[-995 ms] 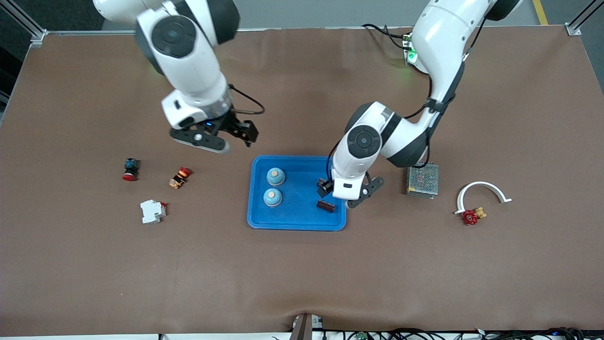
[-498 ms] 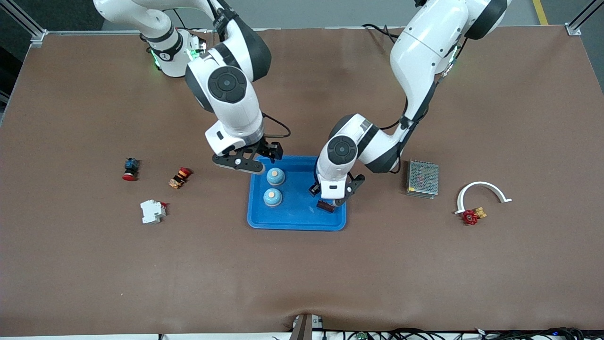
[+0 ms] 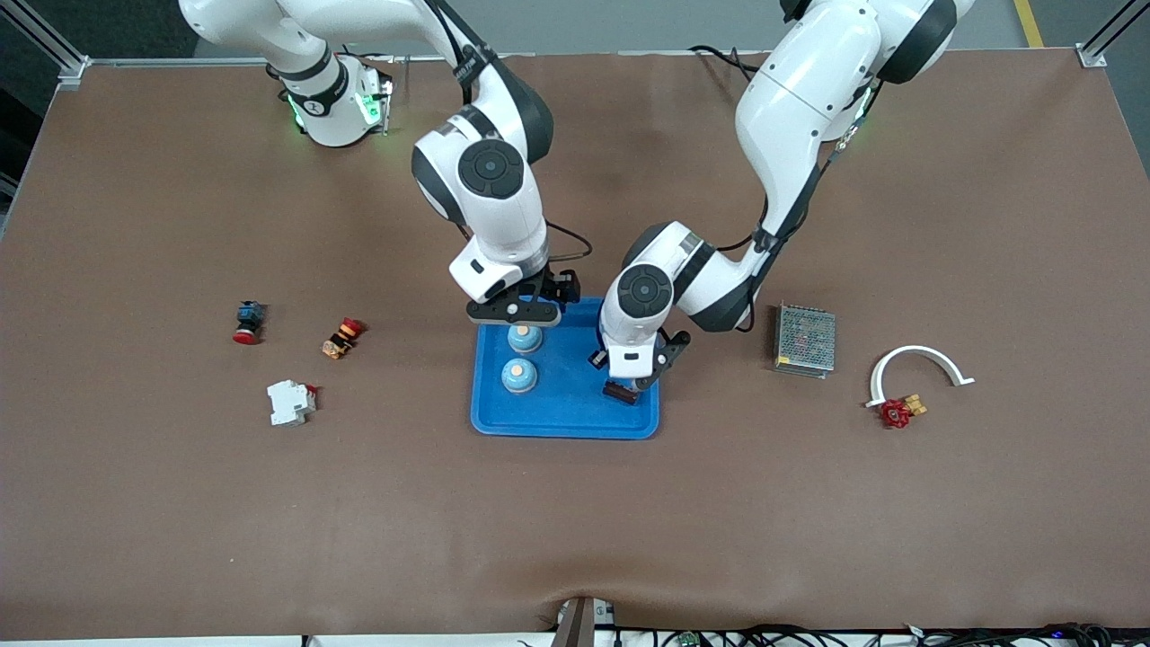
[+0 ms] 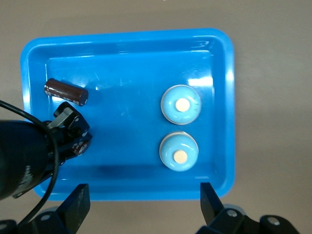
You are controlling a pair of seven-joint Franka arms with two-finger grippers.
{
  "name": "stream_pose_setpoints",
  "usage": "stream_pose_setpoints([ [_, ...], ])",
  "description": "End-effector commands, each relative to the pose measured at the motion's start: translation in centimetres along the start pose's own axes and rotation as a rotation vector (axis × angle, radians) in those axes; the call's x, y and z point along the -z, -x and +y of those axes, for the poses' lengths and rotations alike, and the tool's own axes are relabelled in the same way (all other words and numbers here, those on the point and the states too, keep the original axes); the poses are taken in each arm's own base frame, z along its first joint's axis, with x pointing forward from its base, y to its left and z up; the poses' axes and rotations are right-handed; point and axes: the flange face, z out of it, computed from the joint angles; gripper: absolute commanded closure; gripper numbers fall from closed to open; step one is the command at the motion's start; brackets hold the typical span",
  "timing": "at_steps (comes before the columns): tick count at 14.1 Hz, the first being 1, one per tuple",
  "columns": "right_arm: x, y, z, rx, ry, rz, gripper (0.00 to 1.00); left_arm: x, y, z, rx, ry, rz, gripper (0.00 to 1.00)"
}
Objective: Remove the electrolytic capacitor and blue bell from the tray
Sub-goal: 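Carry the capacitor with the left gripper and set it beside the white bracket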
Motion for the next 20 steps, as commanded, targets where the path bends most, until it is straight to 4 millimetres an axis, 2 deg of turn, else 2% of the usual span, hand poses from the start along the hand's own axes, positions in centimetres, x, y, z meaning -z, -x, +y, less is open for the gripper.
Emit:
stream_pose_setpoints([
  [1, -2.4, 0.8, 1.1, 0.037, -0.019, 0.035, 0.0, 1.9, 0.0, -0.1, 0.001, -0.033, 0.041, 1.0],
  [5, -5.5, 1.0, 2.4, 0.097, 0.001, 0.019, 0.0, 8.9, -1.1, -0.7, -0.008, -0.056, 0.084, 1.0],
  [9, -6.8, 1.2, 2.7, 0.101, 0.014, 0.005, 0.0, 16.7, -5.2, -2.0, -0.039, -0.017, 0.107, 1.0],
  [11, -7.2, 1.0, 2.9, 0.101, 0.02, 0.002, 0.0, 19.3, -7.5, -3.4, -0.059, -0.045, 0.107, 1.0],
  [13, -7.8, 0.8, 3.3, 0.095, 0.027, -0.005, 0.0, 21.4, -10.2, -5.7, -0.102, -0.096, 0.099, 1.0],
  [15, -8.5, 0.6, 3.5, 0.09, 0.028, -0.004, 0.0, 22.9, -13.6, -8.8, -0.147, -0.13, 0.09, 1.0],
  [18, -9.7, 0.8, 3.5, 0.092, 0.031, -0.007, 0.0, 22.4, -18.2, -14.6, -0.212, -0.194, 0.056, 1.0],
  [20, -10.6, 0.7, 3.7, 0.094, 0.037, -0.011, 0.0, 21.7, -20.8, -17.3, -0.238, -0.221, 0.037, 1.0],
])
